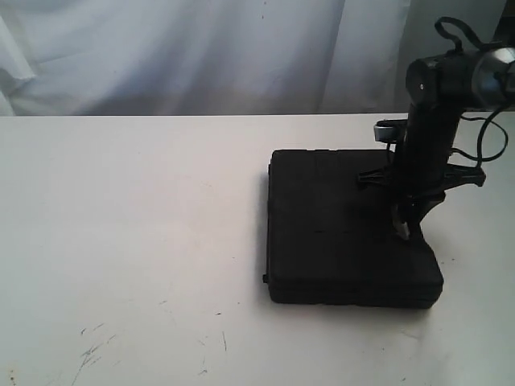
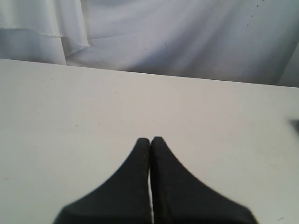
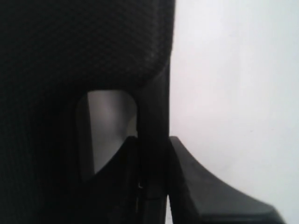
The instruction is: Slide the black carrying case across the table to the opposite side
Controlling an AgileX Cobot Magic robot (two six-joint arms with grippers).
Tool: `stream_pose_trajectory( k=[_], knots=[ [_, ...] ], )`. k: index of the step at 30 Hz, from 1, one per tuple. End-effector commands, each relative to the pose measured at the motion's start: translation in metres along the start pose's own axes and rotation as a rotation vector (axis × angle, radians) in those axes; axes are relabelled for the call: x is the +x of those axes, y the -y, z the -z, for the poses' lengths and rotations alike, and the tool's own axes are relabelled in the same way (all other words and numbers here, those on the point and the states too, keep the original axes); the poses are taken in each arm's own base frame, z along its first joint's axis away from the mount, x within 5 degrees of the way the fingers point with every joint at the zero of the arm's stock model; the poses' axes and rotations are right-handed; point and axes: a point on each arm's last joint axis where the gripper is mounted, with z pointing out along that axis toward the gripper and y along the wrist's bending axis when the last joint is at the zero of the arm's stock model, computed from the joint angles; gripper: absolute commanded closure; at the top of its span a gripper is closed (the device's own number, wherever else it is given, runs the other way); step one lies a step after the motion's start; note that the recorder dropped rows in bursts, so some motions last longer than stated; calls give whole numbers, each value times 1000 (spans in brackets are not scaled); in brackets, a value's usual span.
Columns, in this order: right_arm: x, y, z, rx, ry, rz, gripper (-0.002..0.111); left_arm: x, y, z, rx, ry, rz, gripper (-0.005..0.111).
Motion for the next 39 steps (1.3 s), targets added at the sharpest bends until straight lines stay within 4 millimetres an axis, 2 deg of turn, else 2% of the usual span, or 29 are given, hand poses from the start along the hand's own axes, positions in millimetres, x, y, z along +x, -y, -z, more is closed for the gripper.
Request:
stream_pose_trajectory(
  k=[1,17,28,39],
  knots=[
    [-3,27,0,64,-3,21,108,1,0,0,5,5,1,107],
    [-7,71,-4,85,-10,6,108,1,0,0,5,5,3,107],
    [-8,79,-4,89,-8,44,108,1,0,0,5,5,1,107],
    [-8,86,-6,51,-11,1,108,1,0,0,5,5,3,107]
  ],
)
